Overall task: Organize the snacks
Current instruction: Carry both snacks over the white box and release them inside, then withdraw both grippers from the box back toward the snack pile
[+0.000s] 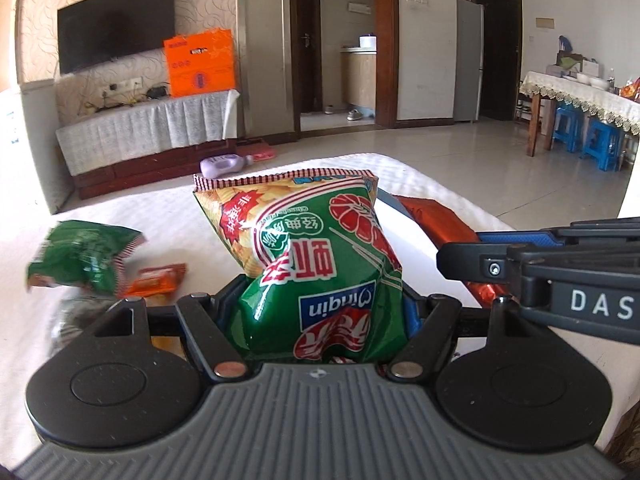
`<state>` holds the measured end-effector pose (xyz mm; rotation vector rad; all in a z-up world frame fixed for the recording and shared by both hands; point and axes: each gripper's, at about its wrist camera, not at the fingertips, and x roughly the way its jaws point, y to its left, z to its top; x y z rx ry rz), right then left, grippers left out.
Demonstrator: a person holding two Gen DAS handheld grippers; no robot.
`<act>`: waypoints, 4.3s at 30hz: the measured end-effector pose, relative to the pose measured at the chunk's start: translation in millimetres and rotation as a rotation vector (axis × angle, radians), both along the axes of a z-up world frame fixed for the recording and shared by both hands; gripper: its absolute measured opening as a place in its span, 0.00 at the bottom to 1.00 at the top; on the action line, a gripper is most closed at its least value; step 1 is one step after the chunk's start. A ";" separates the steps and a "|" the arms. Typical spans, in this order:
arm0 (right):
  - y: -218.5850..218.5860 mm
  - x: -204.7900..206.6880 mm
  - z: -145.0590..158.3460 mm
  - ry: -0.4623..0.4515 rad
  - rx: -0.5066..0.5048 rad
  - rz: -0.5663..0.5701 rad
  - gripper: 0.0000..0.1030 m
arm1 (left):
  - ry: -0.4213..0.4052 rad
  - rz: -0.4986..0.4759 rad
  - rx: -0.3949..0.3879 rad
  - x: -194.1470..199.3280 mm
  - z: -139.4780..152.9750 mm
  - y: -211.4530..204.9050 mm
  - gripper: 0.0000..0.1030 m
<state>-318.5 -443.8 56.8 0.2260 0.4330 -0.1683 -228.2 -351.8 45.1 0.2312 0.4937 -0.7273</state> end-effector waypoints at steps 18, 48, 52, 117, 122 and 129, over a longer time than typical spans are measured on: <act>-26.0 -12.5 -13.2 0.044 0.035 -0.073 0.24 | 0.068 -0.042 -0.030 61.0 -34.5 -59.8 0.75; -44.3 95.9 -40.5 0.297 -0.102 -0.032 0.24 | -0.093 -0.019 0.051 72.6 -31.7 -22.1 0.96; -40.3 110.4 -46.2 0.329 -0.133 -0.010 0.24 | -0.120 -0.042 0.051 63.7 -28.7 -10.7 0.96; 35.5 -28.3 3.3 -0.036 0.082 0.066 0.46 | -0.237 -0.061 -0.079 -83.4 -19.6 86.1 0.99; 61.2 -20.2 8.5 -0.071 0.108 0.219 0.46 | -0.230 0.047 -0.060 -82.1 -9.9 122.9 1.00; 75.4 2.8 -3.6 0.023 0.208 0.317 0.46 | -0.199 0.206 0.006 -61.2 -17.2 153.8 1.00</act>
